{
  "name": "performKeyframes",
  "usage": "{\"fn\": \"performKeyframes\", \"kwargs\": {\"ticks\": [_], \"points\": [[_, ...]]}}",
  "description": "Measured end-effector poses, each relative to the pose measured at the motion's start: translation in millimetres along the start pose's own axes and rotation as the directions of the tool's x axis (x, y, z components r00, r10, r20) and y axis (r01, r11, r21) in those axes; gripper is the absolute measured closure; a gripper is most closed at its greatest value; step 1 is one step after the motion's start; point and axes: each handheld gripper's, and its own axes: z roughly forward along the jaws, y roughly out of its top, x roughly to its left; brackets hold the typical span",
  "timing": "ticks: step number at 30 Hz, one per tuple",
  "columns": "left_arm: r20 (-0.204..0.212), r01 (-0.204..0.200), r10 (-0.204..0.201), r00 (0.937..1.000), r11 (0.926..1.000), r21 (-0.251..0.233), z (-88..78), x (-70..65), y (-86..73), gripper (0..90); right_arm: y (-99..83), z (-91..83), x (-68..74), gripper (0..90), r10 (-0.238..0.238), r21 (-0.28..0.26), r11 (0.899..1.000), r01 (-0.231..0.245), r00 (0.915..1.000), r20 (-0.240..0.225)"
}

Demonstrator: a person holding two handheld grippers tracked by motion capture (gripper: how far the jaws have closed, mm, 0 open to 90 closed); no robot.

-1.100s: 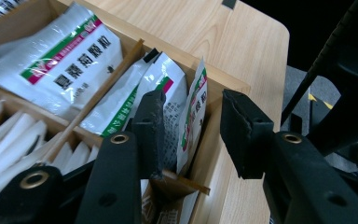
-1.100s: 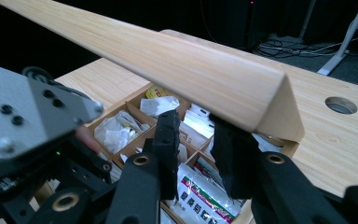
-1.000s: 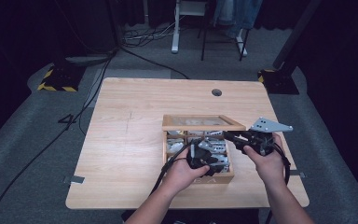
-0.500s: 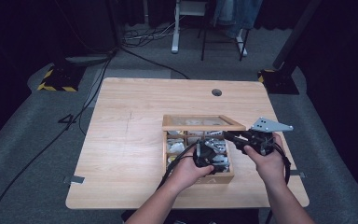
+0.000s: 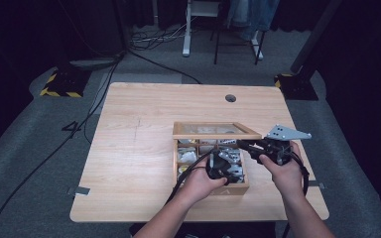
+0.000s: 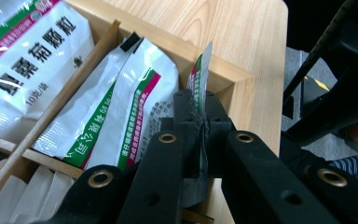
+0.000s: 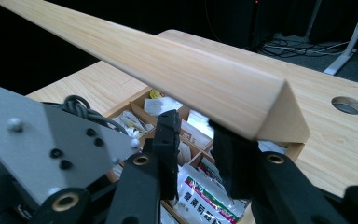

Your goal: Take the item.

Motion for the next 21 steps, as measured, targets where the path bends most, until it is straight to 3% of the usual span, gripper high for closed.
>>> {"fn": "performKeyframes", "kwargs": {"ticks": [6,13,19,21], "points": [[-0.028,-0.041,0.04,0.9988,0.9977,-0.053,-11.2,-3.2,3.4,88.0,0.3,0.1,0.2,70.8,0.003,-0.001,1.0,-0.003,1.0,0.001],[-0.054,-0.057,0.052,0.9972,0.9933,-0.101,-18.5,-9.3,4.6,88.0,0.4,0.0,0.5,70.8,0.001,0.002,1.0,-0.001,1.0,0.005],[-0.068,-0.076,0.066,0.9955,0.9846,-0.158,-32.7,-17.8,7.6,88.0,0.3,0.0,0.5,70.8,0.001,0.001,1.0,-0.001,1.0,0.004],[-0.06,-0.082,0.072,0.9956,0.9773,-0.195,-41.9,-22.7,9.2,88.0,0.3,0.0,0.5,70.8,0.001,0.001,1.0,-0.001,1.0,0.005]]}}
